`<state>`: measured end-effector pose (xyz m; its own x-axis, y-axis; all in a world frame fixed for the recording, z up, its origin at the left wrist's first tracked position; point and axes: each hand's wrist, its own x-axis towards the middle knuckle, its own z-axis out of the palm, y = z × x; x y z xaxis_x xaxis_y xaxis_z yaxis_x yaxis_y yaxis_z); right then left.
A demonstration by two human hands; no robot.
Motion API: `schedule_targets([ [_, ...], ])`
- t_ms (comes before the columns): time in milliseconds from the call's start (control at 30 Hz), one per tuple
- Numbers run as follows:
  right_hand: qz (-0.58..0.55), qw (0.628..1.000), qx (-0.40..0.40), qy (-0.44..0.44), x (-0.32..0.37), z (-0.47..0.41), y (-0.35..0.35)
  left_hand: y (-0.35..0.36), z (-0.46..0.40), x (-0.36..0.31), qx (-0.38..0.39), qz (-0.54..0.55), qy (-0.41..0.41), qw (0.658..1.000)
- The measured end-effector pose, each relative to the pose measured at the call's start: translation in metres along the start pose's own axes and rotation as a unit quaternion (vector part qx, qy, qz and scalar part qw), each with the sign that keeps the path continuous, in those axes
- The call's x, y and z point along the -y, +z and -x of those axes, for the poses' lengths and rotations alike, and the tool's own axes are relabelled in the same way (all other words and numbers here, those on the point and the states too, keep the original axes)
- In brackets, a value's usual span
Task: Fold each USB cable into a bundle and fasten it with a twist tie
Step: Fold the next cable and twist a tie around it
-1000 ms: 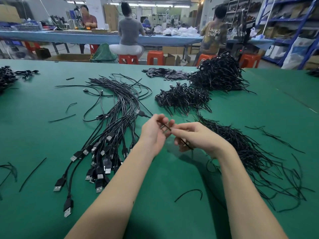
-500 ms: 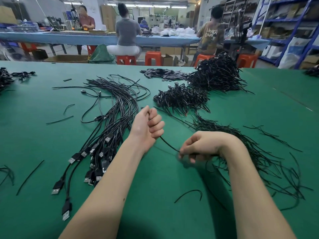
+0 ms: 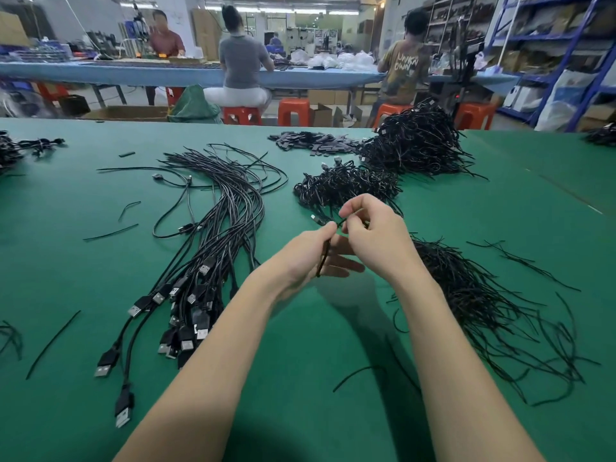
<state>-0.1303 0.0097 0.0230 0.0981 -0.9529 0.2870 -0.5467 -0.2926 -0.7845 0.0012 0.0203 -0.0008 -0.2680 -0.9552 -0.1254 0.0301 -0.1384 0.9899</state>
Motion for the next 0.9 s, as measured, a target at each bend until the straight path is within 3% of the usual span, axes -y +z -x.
schedule_targets([
  [100,-0.024,0.999,0.040,-0.025,0.015,0.004,0.002,-0.001,-0.001,-0.001,-0.046,0.099,0.012,0.994],
  [200,-0.166,0.960,0.224,0.022,0.019,0.008,-0.003,-0.006,0.001,-0.006,-0.080,0.208,0.025,0.975],
  [267,-0.180,0.922,0.337,0.055,0.010,0.011,-0.011,-0.015,0.005,-0.010,-0.064,0.273,0.045,0.959],
  [333,-0.155,0.901,0.394,0.100,-0.002,0.013,-0.015,-0.025,0.009,-0.013,-0.034,0.335,0.080,0.938],
  [400,-0.057,0.920,0.370,0.115,-0.014,0.011,-0.014,-0.031,0.013,-0.015,-0.003,0.338,0.096,0.936],
  [500,0.093,0.964,0.238,0.074,-0.025,0.004,-0.006,-0.035,0.018,-0.014,0.056,0.267,0.086,0.958],
  [633,0.115,0.990,0.063,0.057,-0.020,0.000,-0.009,-0.033,0.021,-0.012,0.093,0.045,0.029,0.994],
  [733,0.158,0.987,-0.009,-0.006,-0.010,-0.002,-0.006,-0.028,0.017,-0.007,0.105,-0.088,-0.021,0.990],
  [800,0.130,0.989,-0.032,-0.054,-0.003,0.000,0.001,-0.023,0.013,-0.003,0.066,-0.101,-0.023,0.992],
  [900,0.054,0.995,-0.013,-0.088,0.008,0.001,0.008,-0.018,0.007,-0.001,-0.056,0.018,0.018,0.998],
])
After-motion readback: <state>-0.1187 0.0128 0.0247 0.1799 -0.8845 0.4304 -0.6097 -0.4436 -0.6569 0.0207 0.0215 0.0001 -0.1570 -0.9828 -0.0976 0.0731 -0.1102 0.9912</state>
